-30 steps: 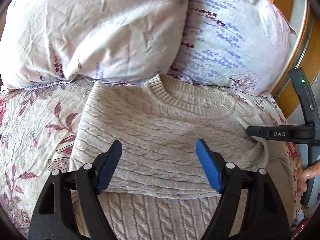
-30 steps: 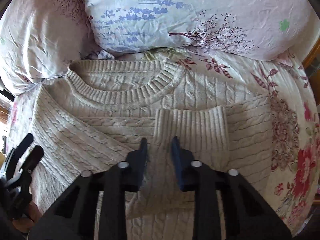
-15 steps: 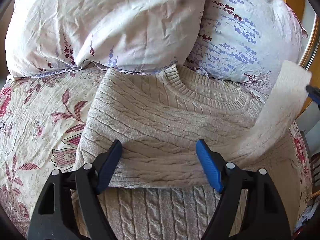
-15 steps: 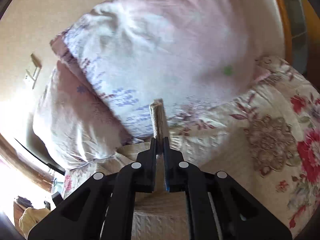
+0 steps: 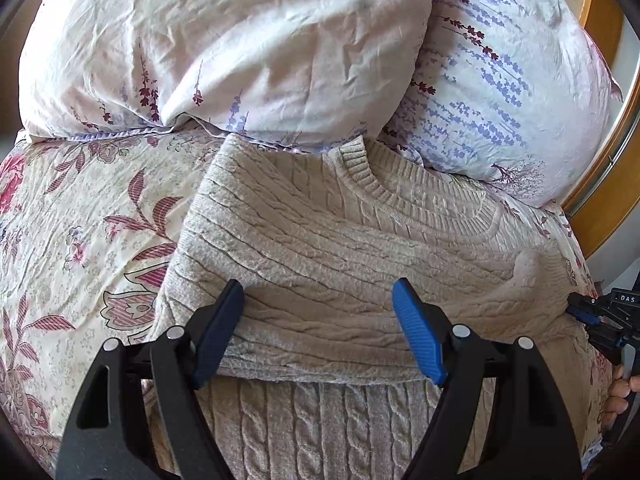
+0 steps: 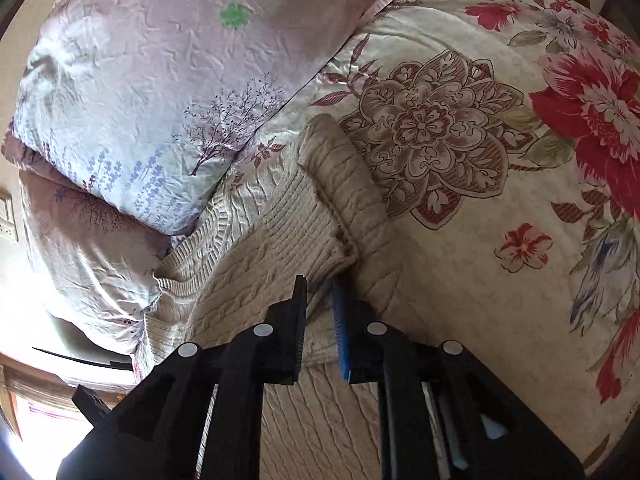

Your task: Fold small clothes

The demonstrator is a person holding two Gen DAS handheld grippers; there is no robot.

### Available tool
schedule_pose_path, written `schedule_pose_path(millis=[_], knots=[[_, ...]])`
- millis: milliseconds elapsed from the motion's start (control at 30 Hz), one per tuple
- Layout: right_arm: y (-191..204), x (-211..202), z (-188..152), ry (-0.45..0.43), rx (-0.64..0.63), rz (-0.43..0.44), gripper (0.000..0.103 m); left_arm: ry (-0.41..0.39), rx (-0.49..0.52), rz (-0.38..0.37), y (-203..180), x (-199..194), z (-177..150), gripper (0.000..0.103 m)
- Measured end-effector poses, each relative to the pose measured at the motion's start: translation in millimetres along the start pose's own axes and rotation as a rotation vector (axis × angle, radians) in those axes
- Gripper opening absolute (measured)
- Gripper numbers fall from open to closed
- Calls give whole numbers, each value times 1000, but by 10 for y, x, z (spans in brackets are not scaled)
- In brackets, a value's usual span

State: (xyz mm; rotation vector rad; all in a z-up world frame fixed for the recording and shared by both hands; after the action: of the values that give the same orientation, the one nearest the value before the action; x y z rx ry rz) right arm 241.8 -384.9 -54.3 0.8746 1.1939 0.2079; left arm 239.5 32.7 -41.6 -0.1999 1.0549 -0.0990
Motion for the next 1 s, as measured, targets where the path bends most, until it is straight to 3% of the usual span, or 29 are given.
schedule_pose_path(millis=[133,233,300,367,567,600,667,733,767,833,1000], knots=[[-6,70,72,-5,35,11,15,-4,-6,-4,15,-26,5,78],[-7,19,99,-23,82,67,15,-5,-6,-4,17,-30,6,78],[-34,-60,136,-71,59,41,8,-1,-7,-1,22,-21,4,78],[-67,-101,115,-81,62,40,8,-1,-8,0,20,-22,-2,78],[-201,-105,-22,-40,68,-25,8,-9,-13,-5,24,-55,-14,78],[-166,-147,-17,-37,41,-61,8,-17,-19,-9,36,-91,-15,78],[-36,-304,12,-71,-40,-139,20,-40,-28,-16,74,-198,-16,78],[168,-459,61,-130,-145,-177,64,-70,-32,-18,122,-339,-28,78],[373,-525,87,-164,-231,-180,67,-85,-32,-19,148,-410,-43,78],[767,-424,84,-135,-382,-140,67,-109,-30,-17,199,-548,-90,78],[1835,521,-407,192,-714,6,67,-133,-46,-27,303,-793,-288,80]])
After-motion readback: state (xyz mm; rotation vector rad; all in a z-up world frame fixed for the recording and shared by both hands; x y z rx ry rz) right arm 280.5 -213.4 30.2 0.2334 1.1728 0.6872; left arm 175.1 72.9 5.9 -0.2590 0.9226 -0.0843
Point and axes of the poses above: each gripper's, at about its wrist camera, not at the fingertips, and x roughly the way its jaws point, y to its left, z to its top, the point moved 9 cm from there along x, roughly the way its jaws point, and after that the axes turned 11 degrees about y, right-handed, at the moved point
